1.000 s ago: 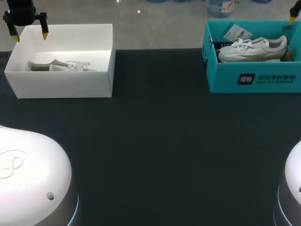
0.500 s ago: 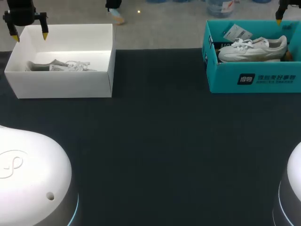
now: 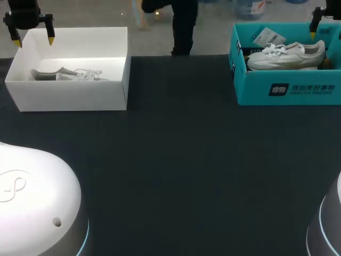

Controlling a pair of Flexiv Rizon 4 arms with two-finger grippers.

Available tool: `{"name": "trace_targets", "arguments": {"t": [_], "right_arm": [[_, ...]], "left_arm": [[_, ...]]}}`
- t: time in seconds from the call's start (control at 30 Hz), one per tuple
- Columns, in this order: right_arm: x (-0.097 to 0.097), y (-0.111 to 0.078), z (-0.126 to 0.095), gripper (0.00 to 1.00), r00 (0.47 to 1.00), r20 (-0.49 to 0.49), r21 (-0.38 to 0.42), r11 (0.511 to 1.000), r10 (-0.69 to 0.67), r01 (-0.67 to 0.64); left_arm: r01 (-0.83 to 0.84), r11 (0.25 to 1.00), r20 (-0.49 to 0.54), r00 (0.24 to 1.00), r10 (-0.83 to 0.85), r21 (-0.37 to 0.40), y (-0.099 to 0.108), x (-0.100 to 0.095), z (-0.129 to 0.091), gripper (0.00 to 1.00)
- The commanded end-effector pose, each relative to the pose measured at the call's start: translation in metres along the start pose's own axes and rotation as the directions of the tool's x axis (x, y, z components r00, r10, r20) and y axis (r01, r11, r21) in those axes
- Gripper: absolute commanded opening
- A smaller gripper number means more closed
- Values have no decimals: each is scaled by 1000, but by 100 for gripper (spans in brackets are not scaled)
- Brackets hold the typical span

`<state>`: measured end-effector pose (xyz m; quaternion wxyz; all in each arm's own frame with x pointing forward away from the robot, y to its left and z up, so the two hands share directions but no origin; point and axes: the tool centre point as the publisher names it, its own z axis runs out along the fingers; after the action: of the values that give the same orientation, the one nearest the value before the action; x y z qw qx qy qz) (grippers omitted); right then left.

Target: Take the shoe out of the shoebox, open the shoe tongue, remove and reinsert the insole, then place the shoe into the shoebox

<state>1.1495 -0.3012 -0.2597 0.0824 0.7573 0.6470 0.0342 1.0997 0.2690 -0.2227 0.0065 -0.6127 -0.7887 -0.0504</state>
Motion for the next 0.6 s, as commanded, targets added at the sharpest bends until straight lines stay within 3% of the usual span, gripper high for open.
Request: {"name": "trace_targets", "arguments": {"t": [0.03,0.37,0.6], "right_arm": [[2,17,28,100,1000,-3,79,997,-14,14],[-11,26,60,100,1000,-12,159,987,-13,15],[-10,33,75,100,999,-22,193,980,-35,38]], "left_arm": [[-1,1000,-1,1000,1,-1,0,0,0,100],[-1,1000,-1,1000,1,-1,0,0,0,100],[-1,1000,-1,1000,1,-1,0,0,0,100]]}}
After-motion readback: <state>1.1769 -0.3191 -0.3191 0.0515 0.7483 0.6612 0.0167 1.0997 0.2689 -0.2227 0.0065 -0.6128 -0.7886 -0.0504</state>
